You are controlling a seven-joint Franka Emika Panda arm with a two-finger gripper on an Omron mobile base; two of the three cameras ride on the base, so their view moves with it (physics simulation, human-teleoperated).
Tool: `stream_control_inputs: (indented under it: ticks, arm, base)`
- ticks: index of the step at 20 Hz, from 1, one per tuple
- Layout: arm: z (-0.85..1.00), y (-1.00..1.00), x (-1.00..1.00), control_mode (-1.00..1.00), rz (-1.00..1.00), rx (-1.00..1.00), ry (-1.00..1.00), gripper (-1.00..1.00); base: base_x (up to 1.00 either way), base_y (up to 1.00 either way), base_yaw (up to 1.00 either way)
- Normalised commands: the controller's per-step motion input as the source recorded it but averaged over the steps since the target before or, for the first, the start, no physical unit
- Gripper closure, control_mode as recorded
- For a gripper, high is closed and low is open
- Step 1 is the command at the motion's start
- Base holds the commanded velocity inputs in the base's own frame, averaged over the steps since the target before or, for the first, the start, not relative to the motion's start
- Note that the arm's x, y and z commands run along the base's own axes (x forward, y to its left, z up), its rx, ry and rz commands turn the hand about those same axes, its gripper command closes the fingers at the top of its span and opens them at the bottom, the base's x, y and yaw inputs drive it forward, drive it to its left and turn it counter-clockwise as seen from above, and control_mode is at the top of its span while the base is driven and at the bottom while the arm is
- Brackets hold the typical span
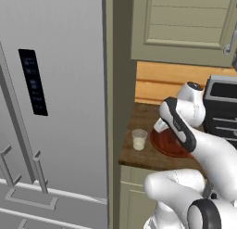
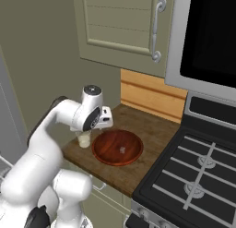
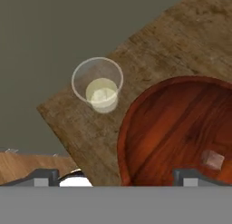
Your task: Grab a lemon wedge from the fridge and one ice cube from the ice bowl, and put them in the glass of lemonade.
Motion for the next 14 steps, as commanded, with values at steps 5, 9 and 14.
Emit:
stream_control_inputs:
  ticks: [5,9,14]
  arm:
    - [0.60,0.00,-0.57,-1.00,-0.26,0.00,0.00,-1.00]
    - [0.00,0.00,-1.00,-1.00,-0.29,0.00,0.00,-1.00]
    - [0.12,0.03,-0.79,-1.00,-0.41,0.00,-0.11,-1.00]
  base:
    - [0.00,0.00,0.00]
    - [0.00,0.00,0.00]
    - [0.00,0.00,0.00]
